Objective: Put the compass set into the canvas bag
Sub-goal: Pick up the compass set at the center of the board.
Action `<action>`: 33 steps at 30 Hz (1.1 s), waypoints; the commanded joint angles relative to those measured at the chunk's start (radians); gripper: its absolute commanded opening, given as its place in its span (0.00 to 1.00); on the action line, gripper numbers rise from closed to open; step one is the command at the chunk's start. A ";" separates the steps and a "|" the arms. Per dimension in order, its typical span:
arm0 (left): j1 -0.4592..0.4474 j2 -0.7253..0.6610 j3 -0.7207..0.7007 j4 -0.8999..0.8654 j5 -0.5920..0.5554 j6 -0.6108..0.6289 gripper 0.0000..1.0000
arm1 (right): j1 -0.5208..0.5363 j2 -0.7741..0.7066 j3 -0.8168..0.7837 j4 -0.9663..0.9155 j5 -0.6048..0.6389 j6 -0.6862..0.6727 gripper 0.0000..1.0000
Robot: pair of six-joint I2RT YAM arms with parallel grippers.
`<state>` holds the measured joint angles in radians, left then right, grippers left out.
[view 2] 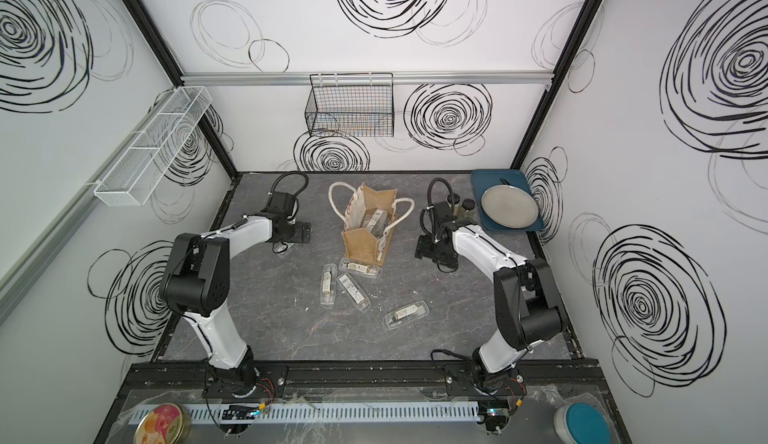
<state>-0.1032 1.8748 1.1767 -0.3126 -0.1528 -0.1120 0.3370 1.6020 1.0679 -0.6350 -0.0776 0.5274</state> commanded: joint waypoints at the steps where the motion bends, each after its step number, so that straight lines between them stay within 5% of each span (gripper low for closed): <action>1: 0.022 0.028 0.032 0.010 0.025 0.017 0.99 | -0.004 -0.003 0.027 -0.045 0.020 0.016 0.82; 33: -0.074 -0.004 0.028 -0.076 0.050 -0.041 0.91 | -0.016 -0.134 -0.125 0.052 -0.002 0.033 0.83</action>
<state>-0.1761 1.9194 1.1900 -0.3645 -0.0898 -0.1390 0.3294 1.5078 0.9756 -0.6106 -0.0776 0.5434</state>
